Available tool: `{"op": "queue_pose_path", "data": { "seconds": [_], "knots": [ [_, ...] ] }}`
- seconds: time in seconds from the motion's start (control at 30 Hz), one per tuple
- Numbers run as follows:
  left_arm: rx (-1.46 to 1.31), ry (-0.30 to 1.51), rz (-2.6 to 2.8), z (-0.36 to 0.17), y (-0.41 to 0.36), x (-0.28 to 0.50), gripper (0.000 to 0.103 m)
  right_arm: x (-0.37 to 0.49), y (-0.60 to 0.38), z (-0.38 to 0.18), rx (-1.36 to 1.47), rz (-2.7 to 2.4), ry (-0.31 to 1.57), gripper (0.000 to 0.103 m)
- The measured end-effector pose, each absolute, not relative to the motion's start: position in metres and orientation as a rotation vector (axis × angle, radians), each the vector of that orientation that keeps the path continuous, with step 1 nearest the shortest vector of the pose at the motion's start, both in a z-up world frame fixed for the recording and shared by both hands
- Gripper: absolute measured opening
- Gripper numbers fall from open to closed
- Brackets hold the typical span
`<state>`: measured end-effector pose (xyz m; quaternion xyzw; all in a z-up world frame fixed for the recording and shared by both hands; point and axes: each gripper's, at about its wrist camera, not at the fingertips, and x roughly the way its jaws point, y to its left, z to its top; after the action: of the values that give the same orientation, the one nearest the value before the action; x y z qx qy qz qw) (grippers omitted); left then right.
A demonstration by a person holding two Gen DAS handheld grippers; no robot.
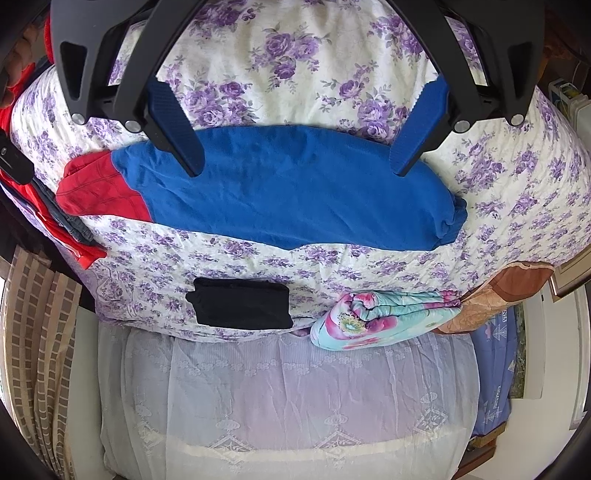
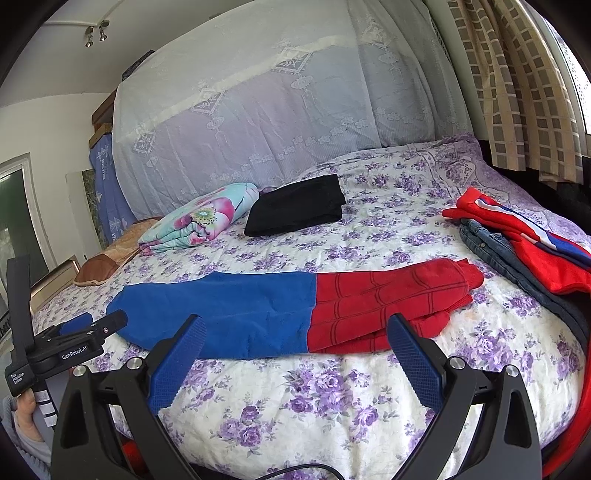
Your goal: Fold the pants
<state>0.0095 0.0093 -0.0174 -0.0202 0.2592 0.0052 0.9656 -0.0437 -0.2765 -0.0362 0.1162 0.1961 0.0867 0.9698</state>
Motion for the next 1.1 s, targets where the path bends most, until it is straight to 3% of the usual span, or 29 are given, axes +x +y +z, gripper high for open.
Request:
{"op": "queue_pose_path", "data": {
  "seconds": [1.1],
  "knots": [
    [-0.040,0.536,0.013,-0.0182,0.0063,0.0100,0.098,-0.0431,-0.2757,-0.0376,0.241,0.176,0.403,0.099]
  ]
}}
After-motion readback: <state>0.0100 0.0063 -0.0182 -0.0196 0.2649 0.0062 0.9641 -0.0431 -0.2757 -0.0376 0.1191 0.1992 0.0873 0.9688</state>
